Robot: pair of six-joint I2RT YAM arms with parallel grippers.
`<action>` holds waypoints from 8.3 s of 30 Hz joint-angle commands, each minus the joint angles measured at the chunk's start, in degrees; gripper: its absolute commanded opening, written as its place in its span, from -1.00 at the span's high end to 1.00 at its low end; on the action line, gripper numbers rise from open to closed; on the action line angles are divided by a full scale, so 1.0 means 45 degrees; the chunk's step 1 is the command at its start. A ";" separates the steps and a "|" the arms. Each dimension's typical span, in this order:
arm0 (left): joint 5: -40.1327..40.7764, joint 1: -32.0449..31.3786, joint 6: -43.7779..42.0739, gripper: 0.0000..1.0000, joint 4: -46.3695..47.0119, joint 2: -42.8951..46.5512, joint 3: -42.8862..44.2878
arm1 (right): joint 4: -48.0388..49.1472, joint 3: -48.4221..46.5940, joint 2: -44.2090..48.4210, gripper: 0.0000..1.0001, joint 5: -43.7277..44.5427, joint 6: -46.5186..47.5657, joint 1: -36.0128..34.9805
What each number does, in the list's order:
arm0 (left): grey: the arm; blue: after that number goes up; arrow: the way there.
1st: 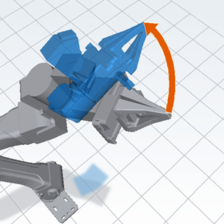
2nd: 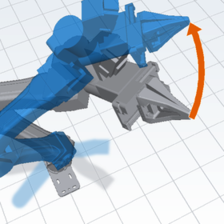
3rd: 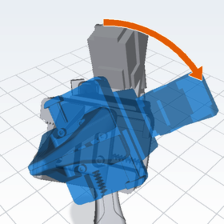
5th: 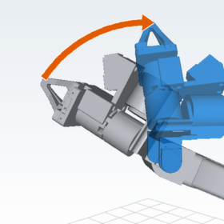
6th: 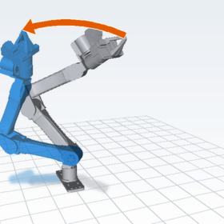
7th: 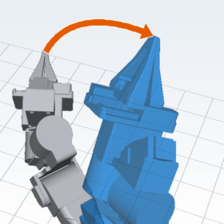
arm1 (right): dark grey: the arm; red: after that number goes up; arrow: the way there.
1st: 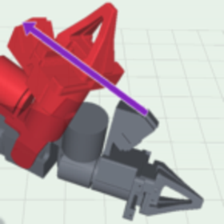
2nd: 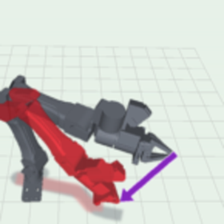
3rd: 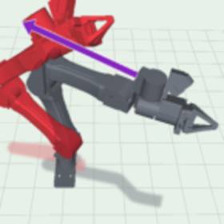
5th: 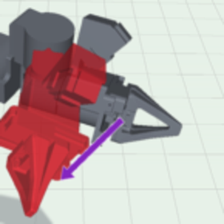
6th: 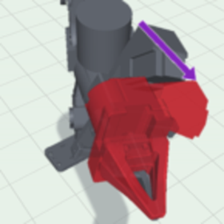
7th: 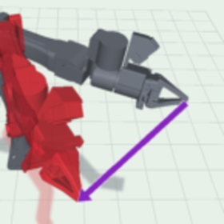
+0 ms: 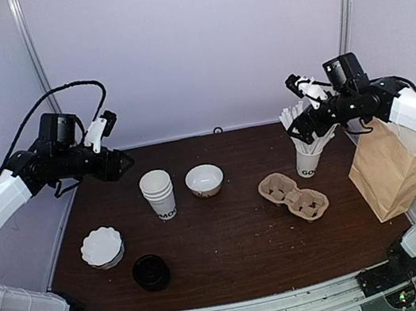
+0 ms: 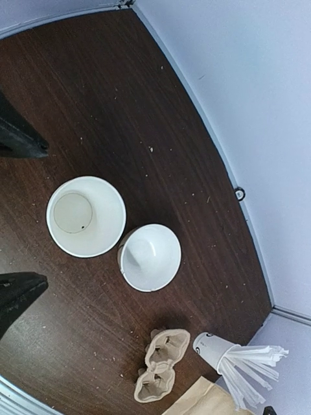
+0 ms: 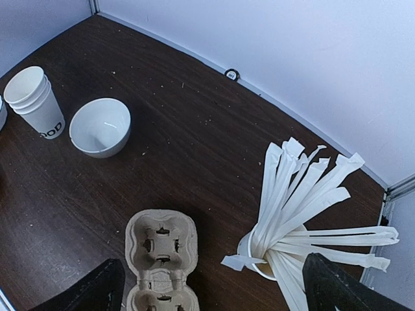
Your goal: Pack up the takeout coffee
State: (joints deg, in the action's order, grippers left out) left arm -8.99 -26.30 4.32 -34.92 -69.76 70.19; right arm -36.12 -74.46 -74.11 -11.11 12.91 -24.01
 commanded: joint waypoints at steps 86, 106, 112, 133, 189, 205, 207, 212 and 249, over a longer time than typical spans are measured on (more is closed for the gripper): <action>0.3489 -0.2748 -0.0587 1.00 -0.9003 -1.0192 0.9557 | 0.2150 0.5012 0.1796 -0.93 -0.5500 0.3773 0.1116; 0.5004 -0.2368 -0.0015 1.00 -0.8962 -0.9119 1.0310 | 0.2157 0.4981 0.1734 -0.94 -0.5498 0.3714 0.1117; 0.3145 -0.2034 0.0211 1.00 -0.9547 -0.9612 1.1388 | 0.2195 0.4865 0.1606 -0.94 -0.5710 0.3414 0.1117; 0.2681 -0.1307 0.0886 1.00 -0.9873 -1.0796 1.2580 | 0.2261 0.5003 0.1583 -0.96 -0.5714 0.3504 0.1107; 0.3812 -0.8427 -0.0552 1.00 -1.0073 -0.8384 1.0415 | -0.2484 0.2117 0.0952 -0.97 -0.4940 0.3537 0.0435; 0.2012 -1.0111 -0.0080 1.00 -0.7966 -0.9608 0.9711 | 0.1212 0.5565 0.1297 -0.80 -0.3864 0.3368 0.1578; 0.1517 -1.0112 -0.0071 1.00 -0.7837 -0.9746 0.9753 | 0.1273 0.5571 0.1326 -0.81 -0.3737 0.3367 0.1622; 0.1330 -1.0110 0.0111 1.00 -0.7768 -1.0206 0.9720 | 0.1495 0.5629 0.1467 -0.82 -0.3399 0.3370 0.1634; 0.1170 -1.0209 0.0004 0.22 -0.7149 -1.0264 0.9691 | 0.1386 0.5843 0.1625 -0.83 -0.3367 0.3675 0.1664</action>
State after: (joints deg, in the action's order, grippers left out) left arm -3.09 -71.59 4.62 -67.90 -120.97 112.40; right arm -30.17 -48.69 -67.75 -26.65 28.80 -16.86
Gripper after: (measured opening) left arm 0.376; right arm 0.916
